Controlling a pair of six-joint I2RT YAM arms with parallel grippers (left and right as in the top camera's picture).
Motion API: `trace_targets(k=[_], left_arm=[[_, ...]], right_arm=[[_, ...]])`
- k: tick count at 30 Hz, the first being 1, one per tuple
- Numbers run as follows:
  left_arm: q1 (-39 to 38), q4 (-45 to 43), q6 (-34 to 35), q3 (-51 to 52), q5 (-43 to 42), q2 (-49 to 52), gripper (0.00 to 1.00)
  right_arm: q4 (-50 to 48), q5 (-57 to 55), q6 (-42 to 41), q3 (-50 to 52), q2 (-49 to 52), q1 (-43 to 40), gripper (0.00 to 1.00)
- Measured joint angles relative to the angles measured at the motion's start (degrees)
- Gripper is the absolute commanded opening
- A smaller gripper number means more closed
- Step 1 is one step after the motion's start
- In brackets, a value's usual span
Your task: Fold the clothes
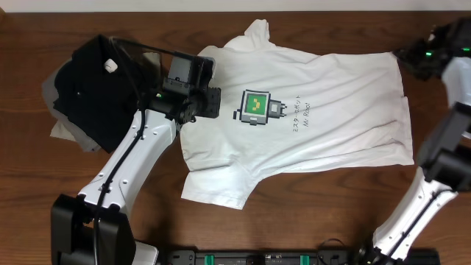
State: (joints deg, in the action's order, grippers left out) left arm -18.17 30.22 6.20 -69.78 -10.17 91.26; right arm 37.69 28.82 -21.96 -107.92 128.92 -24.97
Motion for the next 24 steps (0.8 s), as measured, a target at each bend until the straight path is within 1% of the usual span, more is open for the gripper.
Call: trace_targets(k=[2, 4, 9, 11, 14, 16, 20, 24], left_arm=[[0.0, 0.26, -0.02, 0.0, 0.02, -0.02, 0.52], [0.0, 0.44, 0.0, 0.0, 0.02, -0.37, 0.53], [0.0, 0.46, -0.2, 0.0, 0.04, -3.56, 0.57], [0.0, 0.46, -0.26, 0.0, 0.04, -5.38, 0.57], [0.0, 0.46, -0.28, 0.0, 0.04, -7.43, 0.57], [0.0, 0.52, -0.35, 0.0, 0.07, -8.09, 0.57], [0.0, 2.16, -0.44, 0.0, 0.07, -8.22, 0.57], [0.0, 3.32, -0.76, 0.0, 0.07, -8.22, 0.58]], right_arm=[[6.03, 0.96, 3.13, -0.04, -4.31, -1.31, 0.42], [15.02, -0.24, 5.49, -0.48, -9.42, -2.12, 0.42], [34.14, -9.14, 8.11, -1.6, -17.77, -1.36, 0.42], [38.14, -12.39, 8.55, -0.7, -18.43, -0.92, 0.41], [38.58, -15.74, 8.96, 4.68, -18.16, -0.33, 0.35], [36.79, -16.96, 9.14, 9.86, -17.75, -0.22, 0.32], [33.86, -16.33, 9.42, 19.63, -16.79, -0.55, 0.3], [31.95, -13.92, 10.08, 25.97, -17.4, -1.22, 0.31]])
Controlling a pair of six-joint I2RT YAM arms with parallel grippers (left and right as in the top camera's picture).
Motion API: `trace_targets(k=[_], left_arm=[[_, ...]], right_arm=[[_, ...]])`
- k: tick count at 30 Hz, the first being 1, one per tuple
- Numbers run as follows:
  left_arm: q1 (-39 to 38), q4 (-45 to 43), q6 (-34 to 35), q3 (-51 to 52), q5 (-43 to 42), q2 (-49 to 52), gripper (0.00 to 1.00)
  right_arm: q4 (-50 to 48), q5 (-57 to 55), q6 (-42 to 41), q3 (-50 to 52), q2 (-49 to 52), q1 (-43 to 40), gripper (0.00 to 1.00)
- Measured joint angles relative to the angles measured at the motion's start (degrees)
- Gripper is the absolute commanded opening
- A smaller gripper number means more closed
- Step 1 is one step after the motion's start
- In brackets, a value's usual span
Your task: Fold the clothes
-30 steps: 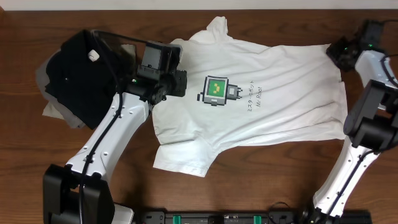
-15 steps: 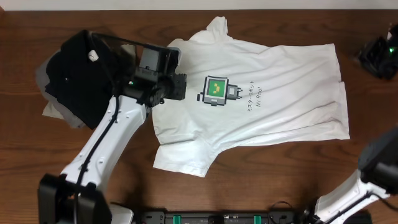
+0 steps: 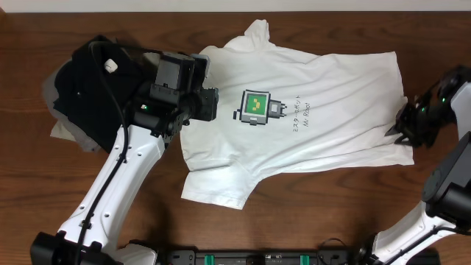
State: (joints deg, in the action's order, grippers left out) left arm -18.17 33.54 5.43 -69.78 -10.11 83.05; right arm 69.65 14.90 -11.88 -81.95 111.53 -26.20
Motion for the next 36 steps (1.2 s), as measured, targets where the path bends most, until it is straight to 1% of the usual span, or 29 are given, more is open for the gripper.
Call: trace_targets(k=[3, 5, 7, 8, 10, 11, 13, 14, 17, 20, 23, 26, 27, 28, 29, 30, 31, 32, 34, 36], left_arm=[[0.0, 0.46, -1.01, 0.0, 0.0, 0.0, 0.58], [0.0, 0.57, -1.25, 0.0, 0.0, 0.0, 0.58], [0.0, 0.57, -1.4, 0.0, 0.02, 0.0, 0.58], [0.0, 0.57, -1.4, 0.0, 0.0, 0.0, 0.58], [0.0, 0.59, -1.42, 0.0, 0.0, 0.0, 0.58], [0.0, 0.59, -1.42, 0.0, -0.02, 0.0, 0.58], [0.0, 0.59, -1.42, 0.0, 0.0, 0.0, 0.58], [0.0, 0.59, -1.42, 0.0, 0.0, 0.0, 0.58], [0.0, 0.57, -1.42, 0.0, 0.0, 0.0, 0.58], [0.0, 0.59, -1.42, 0.0, 0.0, 0.0, 0.58], [0.0, 0.59, -1.4, 0.0, 0.0, 0.0, 0.58], [0.0, 0.57, -1.42, 0.0, 0.0, 0.0, 0.58], [0.0, 0.59, -1.42, 0.0, 0.0, 0.0, 0.58], [0.0, 0.57, -1.42, 0.0, 0.0, 0.0, 0.58], [0.0, 0.52, -1.42, 0.0, 0.0, 0.0, 0.58], [0.0, 0.5, -1.42, 0.0, 0.0, 0.0, 0.58], [0.0, 0.44, -1.42, 0.0, 0.0, 0.0, 0.58], [0.0, 0.28, -1.42, 0.0, 0.0, 0.0, 0.58], [0.0, -0.13, -1.42, 0.0, 0.0, 0.0, 0.58], [0.0, -0.39, -1.42, 0.0, 0.0, 0.0, 0.58]], right_arm=[[-1.77, 0.9, 0.46, 5.09, -3.19, -0.63, 0.35], [-3.91, 0.96, 0.52, 8.5, -6.82, -0.68, 0.43], [-8.22, 1.2, 0.55, 12.48, -11.61, -0.68, 0.51], [-10.38, 1.18, 0.22, 14.16, -13.75, -0.68, 0.53], [-13.53, 1.01, -0.85, 16.79, -16.74, -0.83, 0.55], [-14.64, 0.76, -1.6, 18.03, -17.75, -0.92, 0.58], [-16.2, -0.5, -3.34, 20.28, -18.27, -1.07, 0.61], [-16.87, -1.14, -4.24, 21.38, -18.23, -1.14, 0.6], [-21.2, -3.08, -6.12, 25.4, -18.16, -1.31, 0.53], [-25.88, -3.28, -7.63, 27.87, -18.16, -1.55, 0.34], [-28.28, -2.78, -8.87, 28.5, -18.16, -1.53, 0.18], [-28.72, -2.27, -9.55, 28.5, -18.16, -1.55, 0.07], [-28.72, -2.1, -9.46, 28.5, -18.16, -1.55, 0.06], [-28.59, -1.95, -9.55, 28.5, -18.16, -1.55, 0.08], [-28.39, -1.77, -9.62, 28.5, -18.16, -1.7, 0.17], [-28.35, -1.66, -9.62, 28.52, -18.16, -1.9, 0.34], [-28.37, -1.6, -9.66, 28.5, -18.16, -2.21, 0.45], [-28.39, -1.66, -9.46, 28.5, -18.16, -2.34, 0.49], [-28.55, -1.64, -9.14, 28.52, -18.16, -2.67, 0.49], [-29.18, -1.62, -8.96, 28.52, -18.16, -2.71, 0.47]])
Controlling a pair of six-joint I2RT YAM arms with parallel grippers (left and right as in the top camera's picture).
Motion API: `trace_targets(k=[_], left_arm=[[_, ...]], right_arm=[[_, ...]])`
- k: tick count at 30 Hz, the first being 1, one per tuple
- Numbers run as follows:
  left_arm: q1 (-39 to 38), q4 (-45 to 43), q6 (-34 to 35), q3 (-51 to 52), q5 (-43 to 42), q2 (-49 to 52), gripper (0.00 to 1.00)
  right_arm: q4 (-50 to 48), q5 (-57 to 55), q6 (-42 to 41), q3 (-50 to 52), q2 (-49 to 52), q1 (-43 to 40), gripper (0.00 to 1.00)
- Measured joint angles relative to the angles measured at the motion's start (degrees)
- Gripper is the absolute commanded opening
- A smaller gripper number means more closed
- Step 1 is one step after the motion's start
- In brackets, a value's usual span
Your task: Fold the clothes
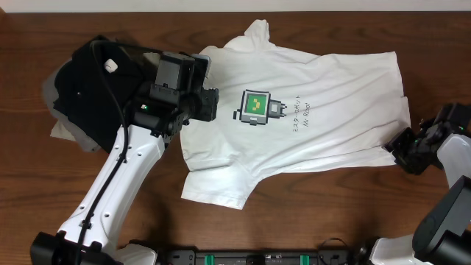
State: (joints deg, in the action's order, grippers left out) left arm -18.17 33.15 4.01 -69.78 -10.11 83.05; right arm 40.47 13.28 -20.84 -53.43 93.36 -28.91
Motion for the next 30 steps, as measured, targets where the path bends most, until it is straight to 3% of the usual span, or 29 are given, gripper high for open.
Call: trace_targets(k=[11, 14, 18, 30], left_arm=[[0.0, -0.13, 0.0, 0.0, 0.0, 0.0, 0.58], [0.0, -0.13, 0.0, 0.0, 0.0, 0.0, 0.58], [0.0, -0.13, 0.0, 0.0, 0.0, 0.0, 0.58], [0.0, -0.55, 0.0, 0.0, -0.02, 0.0, 0.58]], right_arm=[[-6.88, 0.04, -2.21, 2.93, 0.0, 0.0, 0.33], [-6.97, 0.0, -2.34, 2.99, 0.0, 0.0, 0.24], [-7.04, -0.28, -2.71, 2.99, 0.0, 0.0, 0.01], [1.27, -0.81, -2.8, 3.04, -4.52, -5.42, 0.01]])
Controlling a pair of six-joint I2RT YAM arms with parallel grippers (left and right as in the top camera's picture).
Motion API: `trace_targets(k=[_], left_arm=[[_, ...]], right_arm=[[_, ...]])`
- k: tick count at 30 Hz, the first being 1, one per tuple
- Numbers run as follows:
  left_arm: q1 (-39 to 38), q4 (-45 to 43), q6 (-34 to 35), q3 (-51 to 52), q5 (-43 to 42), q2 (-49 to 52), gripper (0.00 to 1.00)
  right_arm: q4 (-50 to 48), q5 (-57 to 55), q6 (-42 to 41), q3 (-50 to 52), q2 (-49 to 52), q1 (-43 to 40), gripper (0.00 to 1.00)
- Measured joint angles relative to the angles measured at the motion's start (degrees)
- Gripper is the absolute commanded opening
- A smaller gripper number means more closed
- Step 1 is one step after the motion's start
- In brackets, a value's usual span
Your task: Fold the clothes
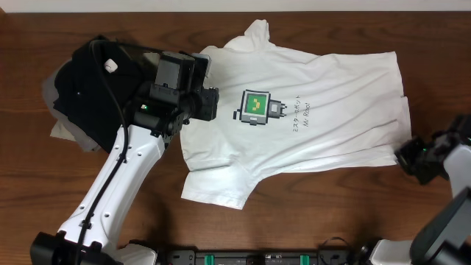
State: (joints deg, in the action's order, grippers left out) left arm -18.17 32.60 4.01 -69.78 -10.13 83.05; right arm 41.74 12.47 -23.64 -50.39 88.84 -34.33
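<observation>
A white T-shirt (331, 110) with a small robot print lies spread flat on the wooden table (309, 221), neck to the left and hem to the right. My left gripper (209, 104) sits over the shirt's neck and left shoulder; its fingers are too dark to read. At the right, my right gripper (407, 156) is low beside the near hem corner. I cannot tell whether it touches the cloth or how its jaws stand.
A pile of dark folded clothes (92, 88) lies at the left on a grey cloth (62, 131), under the left arm. The arms' base rail (257, 258) runs along the front edge. The right arm (452, 213) comes up along the right edge.
My right gripper has shifted slightly to the right and towards the front, a little off the near hem corner. The left arm and the shirt look unchanged.
My right gripper was first beyond the shirt's far right corner. Then it was beside the middle of the hem, then at the near hem corner, and now just outside it. The left arm shifted a little early on and has since stayed at the neck. The shirt stayed flat.
</observation>
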Motion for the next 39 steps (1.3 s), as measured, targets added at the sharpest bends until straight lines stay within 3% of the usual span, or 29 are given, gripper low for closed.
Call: trace_targets(k=[3, 6, 10, 18, 26, 30, 39], left_arm=[[0.0, -0.7, 0.0, 0.0, 0.02, 0.0, 0.58], [0.0, -1.29, 0.0, 0.0, 0.02, 0.0, 0.58], [0.0, -1.6, 0.0, 0.0, 0.02, 0.0, 0.58], [0.0, -1.62, 0.0, 0.0, 0.02, 0.0, 0.58], [0.0, -1.62, 0.0, 0.0, 0.0, 0.0, 0.58], [0.0, -1.6, 0.0, 0.0, 0.0, 0.0, 0.58], [0.0, -1.62, 0.0, 0.0, 0.02, 0.0, 0.58]], right_arm=[[3.34, -1.27, -0.02, 0.0, -4.85, -1.31, 0.03], [2.99, -1.55, -0.11, 0.0, -7.58, -1.36, 0.26], [-2.69, -1.77, -0.13, 0.24, -7.19, -1.29, 0.34], [-14.4, 1.81, -0.33, 1.03, 1.2, 0.24, 0.39], [-21.09, 5.03, 0.2, 1.62, 7.23, 2.43, 0.24], [-21.79, 7.69, 1.31, 1.62, 7.3, 2.43, 0.02], [-11.58, 8.48, 1.73, 1.7, 7.3, 2.43, 0.01]])
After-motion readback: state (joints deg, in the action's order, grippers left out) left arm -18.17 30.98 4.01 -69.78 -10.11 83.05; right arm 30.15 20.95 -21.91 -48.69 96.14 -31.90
